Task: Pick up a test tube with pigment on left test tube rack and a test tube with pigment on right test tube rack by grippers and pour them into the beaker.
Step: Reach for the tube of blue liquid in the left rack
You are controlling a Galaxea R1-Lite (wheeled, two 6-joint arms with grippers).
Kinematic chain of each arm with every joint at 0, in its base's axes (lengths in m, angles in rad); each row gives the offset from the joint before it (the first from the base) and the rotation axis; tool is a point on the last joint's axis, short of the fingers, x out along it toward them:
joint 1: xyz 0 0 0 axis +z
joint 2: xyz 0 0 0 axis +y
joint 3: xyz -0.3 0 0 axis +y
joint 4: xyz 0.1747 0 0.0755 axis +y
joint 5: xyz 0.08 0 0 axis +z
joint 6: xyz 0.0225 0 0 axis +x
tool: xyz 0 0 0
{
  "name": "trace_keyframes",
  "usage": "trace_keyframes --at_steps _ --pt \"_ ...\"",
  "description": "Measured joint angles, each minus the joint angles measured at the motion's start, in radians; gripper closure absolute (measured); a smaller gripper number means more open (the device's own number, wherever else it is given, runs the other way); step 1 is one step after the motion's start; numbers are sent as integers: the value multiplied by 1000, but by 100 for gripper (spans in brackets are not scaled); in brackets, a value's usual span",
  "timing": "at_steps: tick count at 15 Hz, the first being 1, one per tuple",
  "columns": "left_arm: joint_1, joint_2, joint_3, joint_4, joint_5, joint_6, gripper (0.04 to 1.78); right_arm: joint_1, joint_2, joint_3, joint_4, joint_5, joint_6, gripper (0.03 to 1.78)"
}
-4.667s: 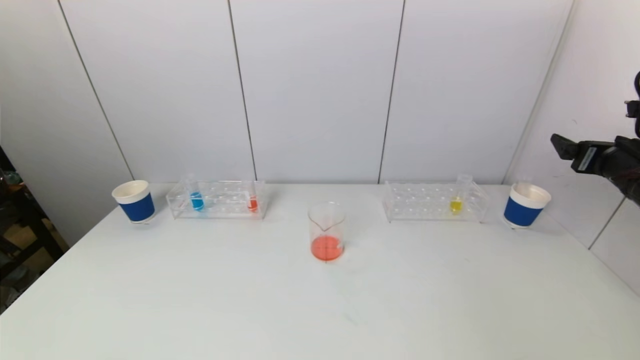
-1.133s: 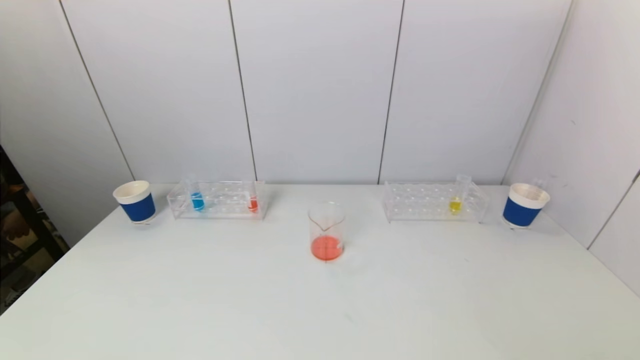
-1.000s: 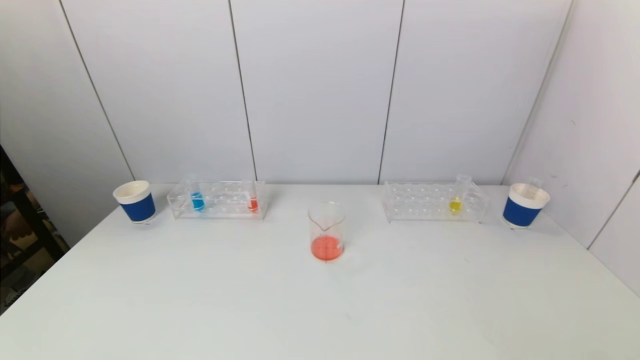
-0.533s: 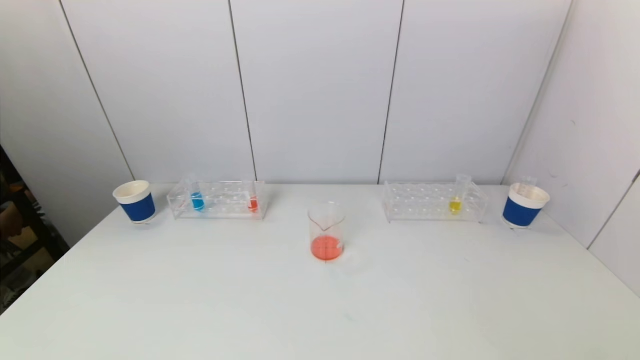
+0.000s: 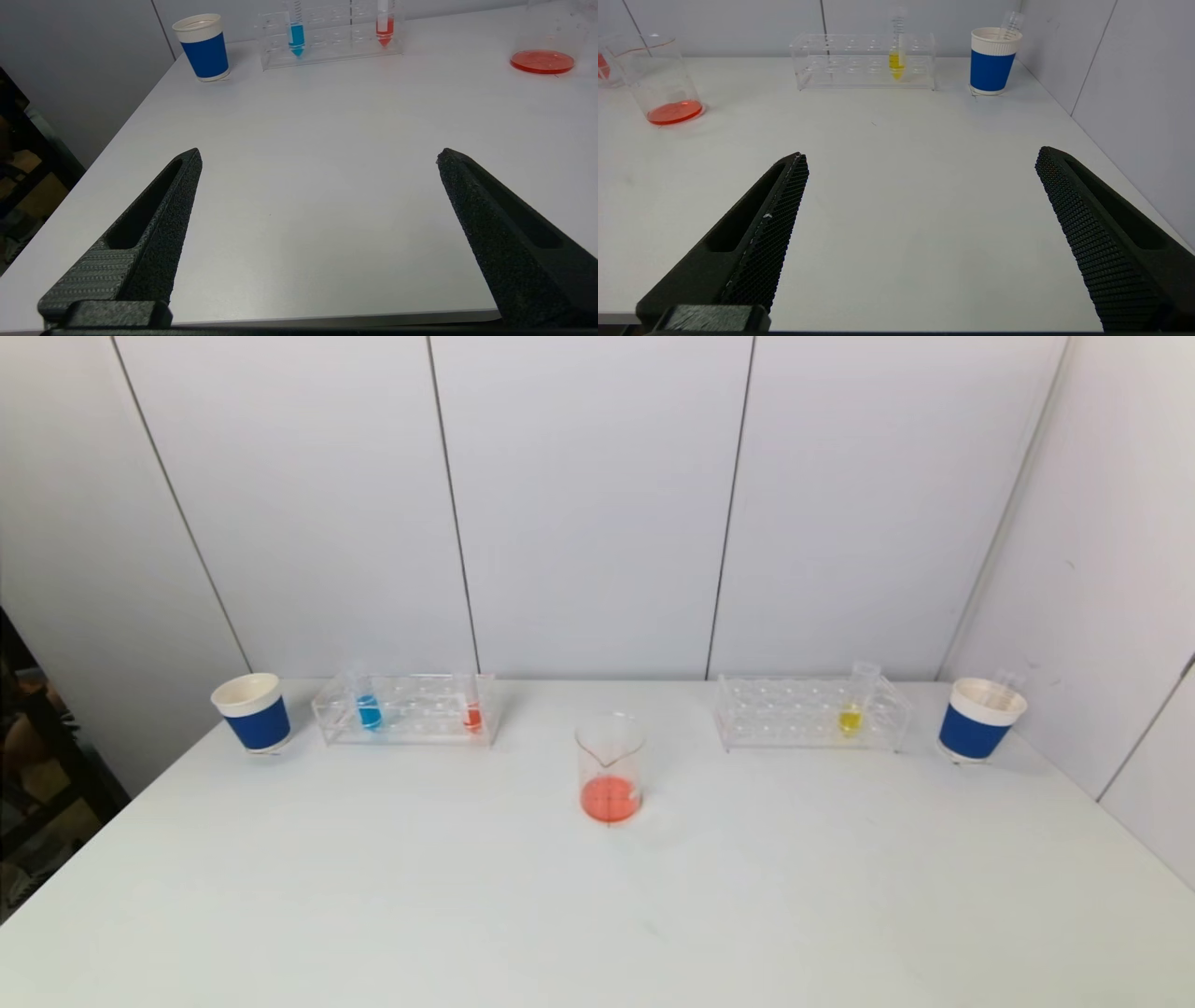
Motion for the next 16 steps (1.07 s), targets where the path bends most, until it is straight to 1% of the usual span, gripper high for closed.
trace_keyframes --at_steps 3,6,8,10,13,16 --pt "-1 0 -44 13 -4 0 6 0 0 0 0 0 0 4" --pt "-1 12 -170 88 -19 -1 6 0 0 0 0 0 0 4" --pt "-1 53 -275 118 -47 -4 6 0 0 0 0 0 0 4" --pt "-6 125 -364 119 -62 -12 6 0 0 0 0 0 0 4" --pt "-31 294 -521 109 -68 -40 6 0 0 0 0 0 0 4" --pt "-45 469 -635 40 -65 -44 6 0 0 0 0 0 0 4"
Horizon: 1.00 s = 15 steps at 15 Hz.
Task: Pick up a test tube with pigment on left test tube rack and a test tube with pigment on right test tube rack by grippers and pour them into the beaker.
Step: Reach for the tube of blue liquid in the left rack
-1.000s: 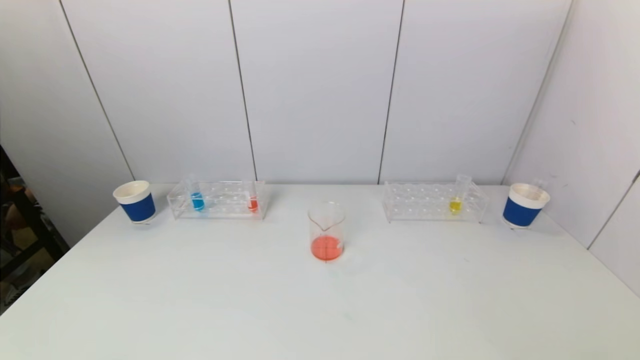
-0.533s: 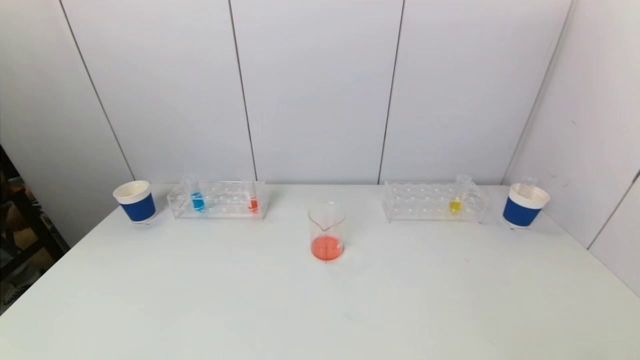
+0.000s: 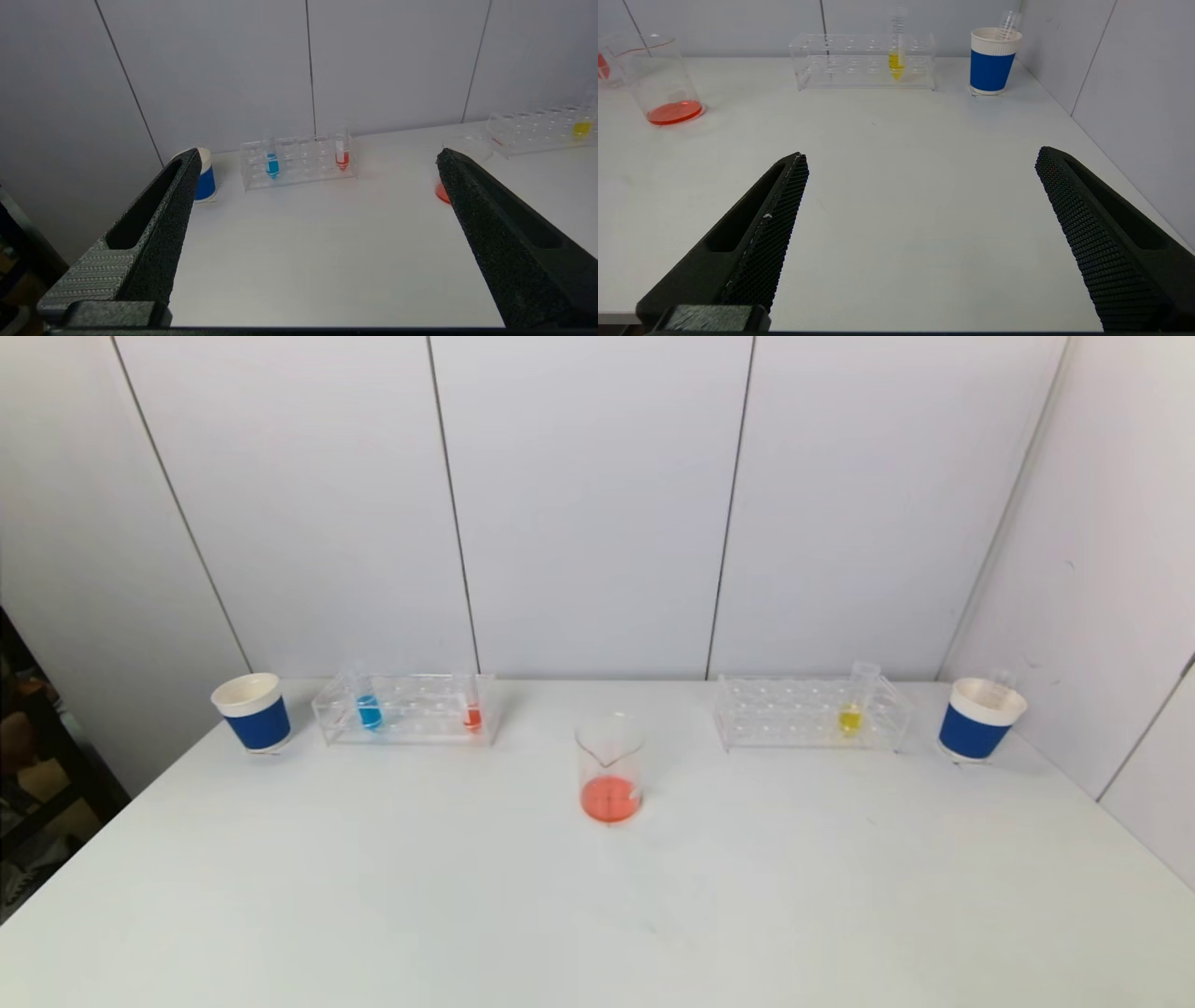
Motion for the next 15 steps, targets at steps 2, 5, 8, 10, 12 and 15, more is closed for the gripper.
trace_keyframes --at_steps 2,5,8,10,12,15 --pt "-2 110 -63 -54 7 4 6 0 0 0 0 0 0 4" --pt "-2 253 -139 -75 62 7 6 0 0 0 0 0 0 4" --pt "-2 367 -170 -91 140 -6 6 0 0 0 0 0 0 4" --pt "-4 413 -164 -155 129 -8 6 0 0 0 0 0 0 4" --pt "-5 453 -134 -277 78 -8 6 0 0 0 0 0 0 4" --pt "-5 537 -85 -401 51 -10 6 0 0 0 0 0 0 4"
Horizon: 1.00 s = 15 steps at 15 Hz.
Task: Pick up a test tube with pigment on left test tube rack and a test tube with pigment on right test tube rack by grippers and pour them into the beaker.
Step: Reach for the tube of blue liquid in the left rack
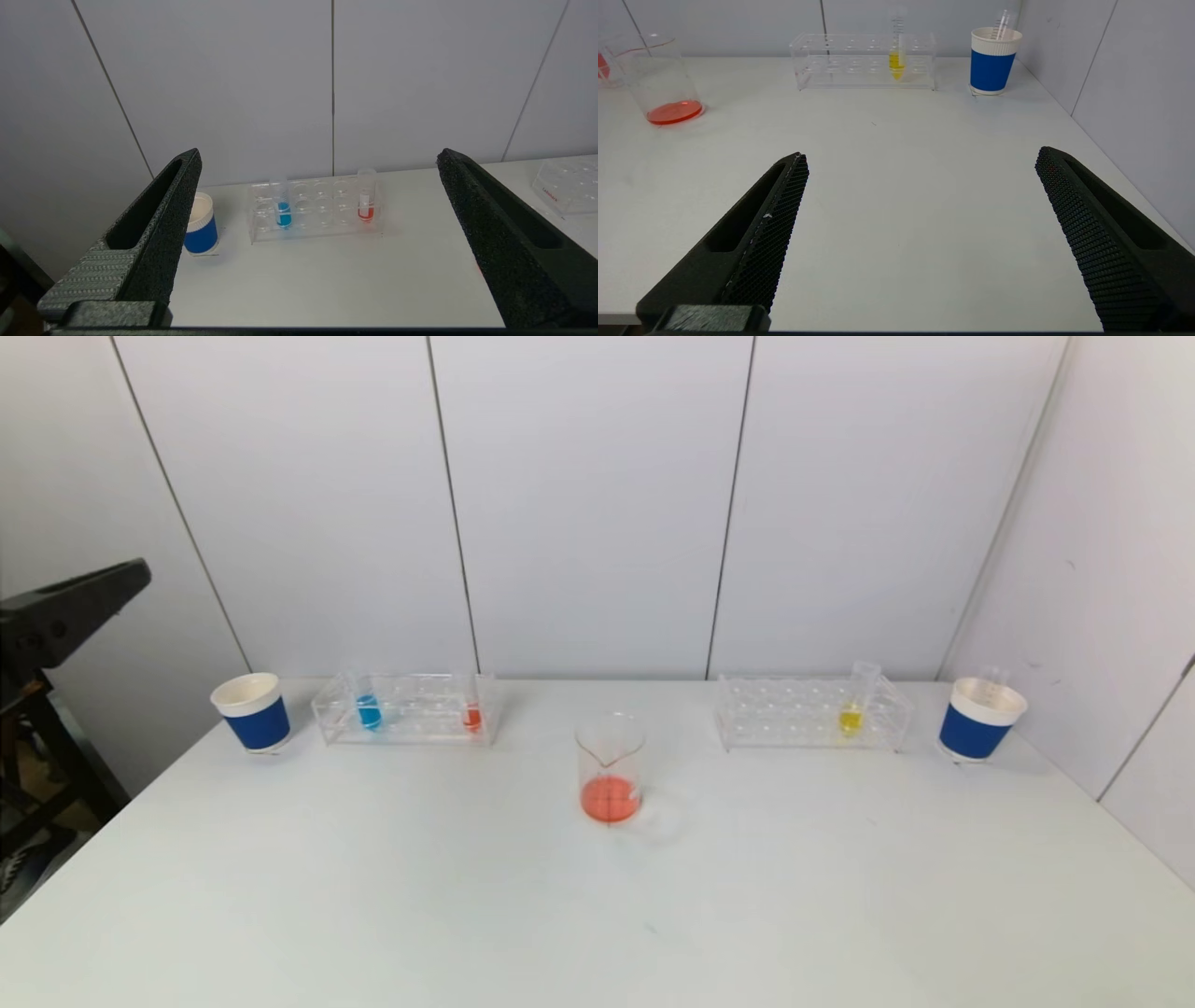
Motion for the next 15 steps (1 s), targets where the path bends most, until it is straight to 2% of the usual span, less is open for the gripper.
trace_keyframes --at_steps 3,6,9,15 --pt "2 111 19 -22 -20 -34 6 0 0 0 0 0 0 4" --pt "24 240 68 -143 -134 -50 6 0 0 0 0 0 1 4" --pt "63 382 139 -360 -223 -49 6 0 0 0 0 0 0 4" --pt "118 757 193 -892 -243 -49 6 0 0 0 0 0 0 4"
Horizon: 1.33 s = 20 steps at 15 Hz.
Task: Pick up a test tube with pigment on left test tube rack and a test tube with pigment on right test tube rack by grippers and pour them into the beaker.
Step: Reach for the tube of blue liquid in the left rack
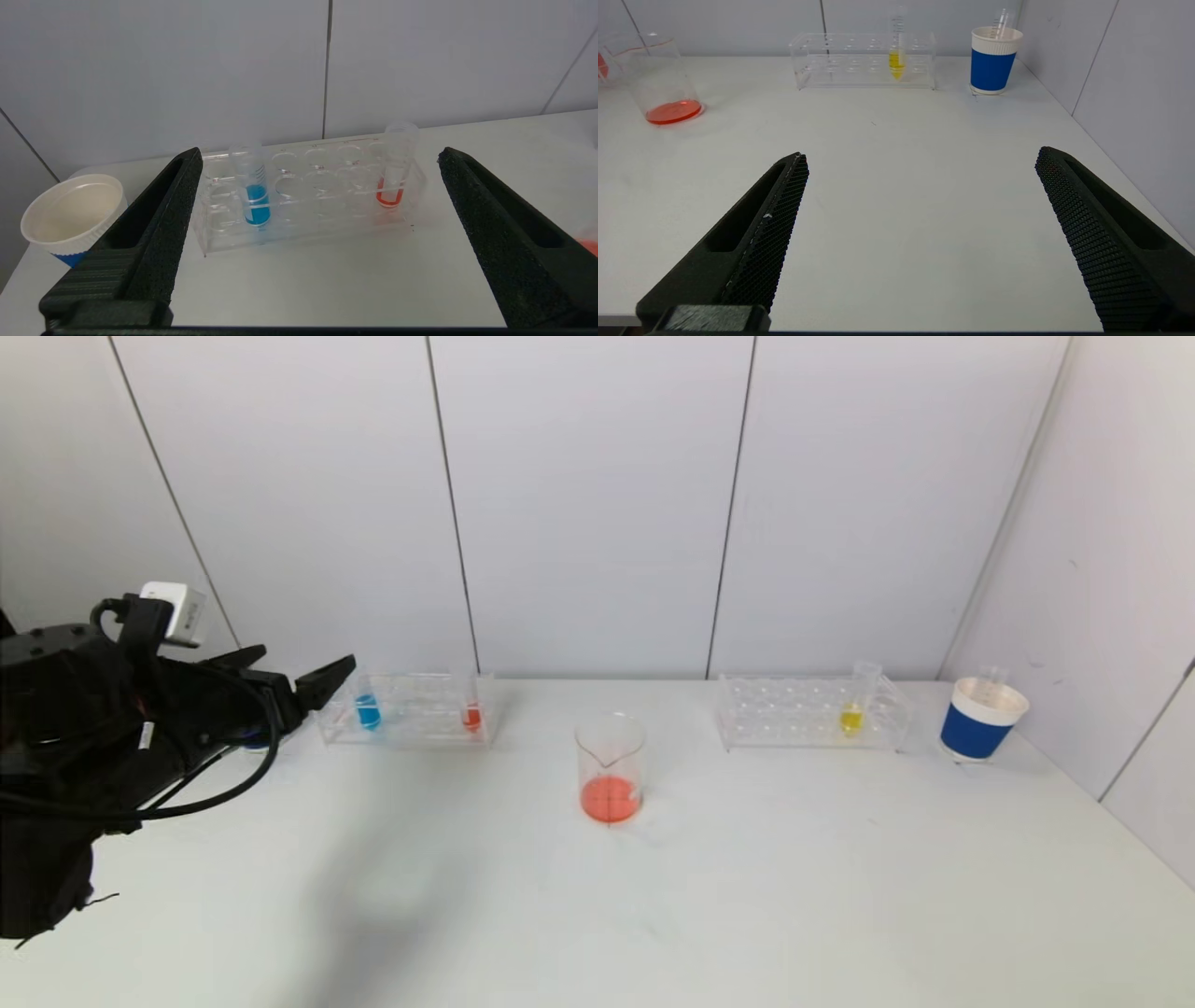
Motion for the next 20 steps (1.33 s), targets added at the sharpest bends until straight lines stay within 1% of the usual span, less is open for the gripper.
trace_keyframes --at_steps 2,3,4,7,12,15,20 --pt "11 118 0 -166 5 0 6 0 0 0 0 0 0 4" --pt "16 164 -2 -233 22 1 6 0 0 0 0 0 0 4" --pt "20 194 -8 -261 48 1 6 0 0 0 0 0 0 4" --pt "24 247 -42 -232 75 3 6 0 0 0 0 0 0 4" --pt "33 275 -114 -116 58 1 6 0 0 0 0 0 0 4" --pt "33 302 -151 -92 58 2 6 0 0 0 0 0 0 4" --pt "34 365 -195 -90 56 3 6 0 0 0 0 0 0 4"
